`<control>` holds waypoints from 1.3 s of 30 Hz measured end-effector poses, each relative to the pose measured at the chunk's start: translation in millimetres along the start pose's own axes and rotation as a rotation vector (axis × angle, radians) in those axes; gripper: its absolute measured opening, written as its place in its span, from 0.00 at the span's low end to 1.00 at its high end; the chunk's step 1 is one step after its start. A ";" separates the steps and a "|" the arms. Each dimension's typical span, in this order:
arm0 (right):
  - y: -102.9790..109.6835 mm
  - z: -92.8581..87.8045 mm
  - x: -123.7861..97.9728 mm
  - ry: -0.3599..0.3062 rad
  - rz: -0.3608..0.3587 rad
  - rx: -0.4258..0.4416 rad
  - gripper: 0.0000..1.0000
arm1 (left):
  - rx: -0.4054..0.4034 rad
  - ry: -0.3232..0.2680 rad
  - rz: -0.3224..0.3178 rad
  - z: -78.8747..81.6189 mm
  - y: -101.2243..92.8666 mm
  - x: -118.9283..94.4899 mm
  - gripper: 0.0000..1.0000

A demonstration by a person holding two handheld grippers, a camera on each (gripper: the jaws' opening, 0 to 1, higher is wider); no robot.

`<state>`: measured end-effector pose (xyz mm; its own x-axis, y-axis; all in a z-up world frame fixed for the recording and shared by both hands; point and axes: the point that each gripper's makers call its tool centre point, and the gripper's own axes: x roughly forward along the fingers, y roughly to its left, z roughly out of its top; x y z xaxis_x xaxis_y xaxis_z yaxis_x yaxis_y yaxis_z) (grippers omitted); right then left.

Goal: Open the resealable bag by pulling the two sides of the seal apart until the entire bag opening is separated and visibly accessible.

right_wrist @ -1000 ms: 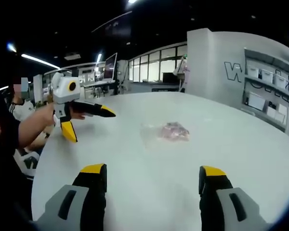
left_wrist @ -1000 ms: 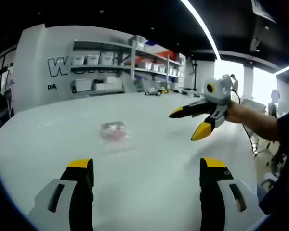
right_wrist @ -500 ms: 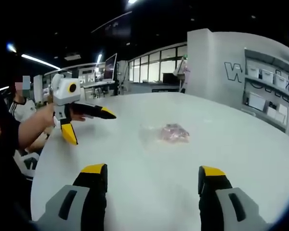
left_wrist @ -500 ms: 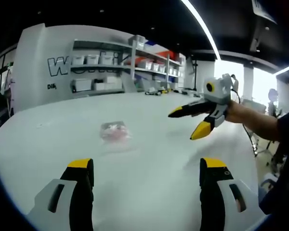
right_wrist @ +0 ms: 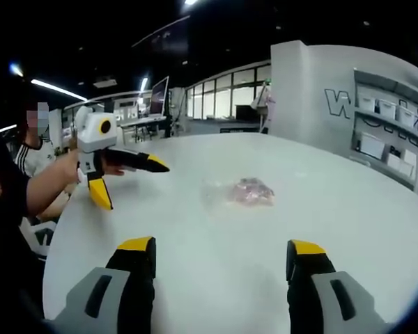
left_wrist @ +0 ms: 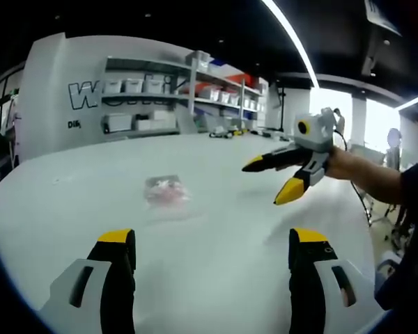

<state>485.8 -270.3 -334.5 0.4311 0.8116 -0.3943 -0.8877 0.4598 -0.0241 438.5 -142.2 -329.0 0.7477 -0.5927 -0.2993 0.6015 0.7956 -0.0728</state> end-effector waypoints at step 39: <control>-3.5 4.2 7.1 -0.004 0.005 0.003 0.76 | -0.003 -0.001 -0.007 1.5 1.7 4.2 0.90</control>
<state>492.7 -264.6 -333.3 0.4275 0.8154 -0.3903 -0.8893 0.4569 -0.0196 443.1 -143.5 -329.0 0.7439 -0.5983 -0.2976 0.6059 0.7918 -0.0773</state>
